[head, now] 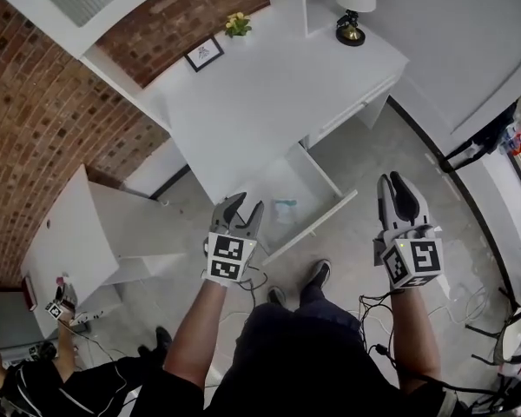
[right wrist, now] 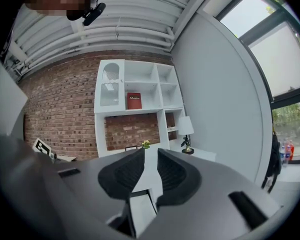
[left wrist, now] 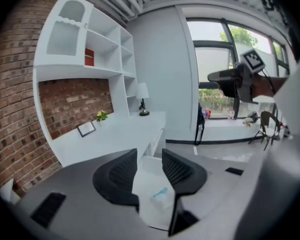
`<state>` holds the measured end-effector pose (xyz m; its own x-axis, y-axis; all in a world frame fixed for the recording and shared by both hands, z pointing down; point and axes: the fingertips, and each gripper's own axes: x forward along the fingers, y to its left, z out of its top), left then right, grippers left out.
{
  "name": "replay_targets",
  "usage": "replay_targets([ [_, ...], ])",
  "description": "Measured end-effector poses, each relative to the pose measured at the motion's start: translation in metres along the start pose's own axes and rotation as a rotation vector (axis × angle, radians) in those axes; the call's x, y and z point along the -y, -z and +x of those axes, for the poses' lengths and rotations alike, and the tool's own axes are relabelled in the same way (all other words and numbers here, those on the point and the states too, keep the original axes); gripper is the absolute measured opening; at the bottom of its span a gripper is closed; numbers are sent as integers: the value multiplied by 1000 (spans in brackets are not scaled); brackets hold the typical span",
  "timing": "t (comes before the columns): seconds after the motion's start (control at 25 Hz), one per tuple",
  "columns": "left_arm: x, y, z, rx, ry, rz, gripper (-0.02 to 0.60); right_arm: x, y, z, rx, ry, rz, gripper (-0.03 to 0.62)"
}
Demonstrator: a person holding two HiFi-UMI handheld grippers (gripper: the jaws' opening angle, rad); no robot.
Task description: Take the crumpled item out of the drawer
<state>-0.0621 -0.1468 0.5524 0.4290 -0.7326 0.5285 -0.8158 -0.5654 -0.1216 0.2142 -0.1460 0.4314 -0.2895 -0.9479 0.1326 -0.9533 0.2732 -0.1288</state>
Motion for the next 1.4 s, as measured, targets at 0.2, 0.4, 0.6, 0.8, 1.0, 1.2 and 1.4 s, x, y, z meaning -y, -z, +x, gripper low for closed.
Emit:
replay_targets([
  [0.2,17,42,40,-140,59,103,152,21,18,15,-34,-9,38,77],
  [0.4,28,84,71,-241,170,248,152,33,43,26,-82,5,68,75],
  [0.6,36,135,100,-332,329,399,153,40,66,34,-122,57,74,72],
  [0.8,43,178,127,-388,462,508,155,35,88,43,-166,97,87,69],
  [1.0,55,217,142,-431,589,629,167,32,110,43,-212,152,98,67],
  [1.2,62,247,161,-476,682,670,166,33,128,47,-233,181,104,66],
  [1.4,73,274,174,-512,756,712,166,32,150,50,-285,186,105,66],
])
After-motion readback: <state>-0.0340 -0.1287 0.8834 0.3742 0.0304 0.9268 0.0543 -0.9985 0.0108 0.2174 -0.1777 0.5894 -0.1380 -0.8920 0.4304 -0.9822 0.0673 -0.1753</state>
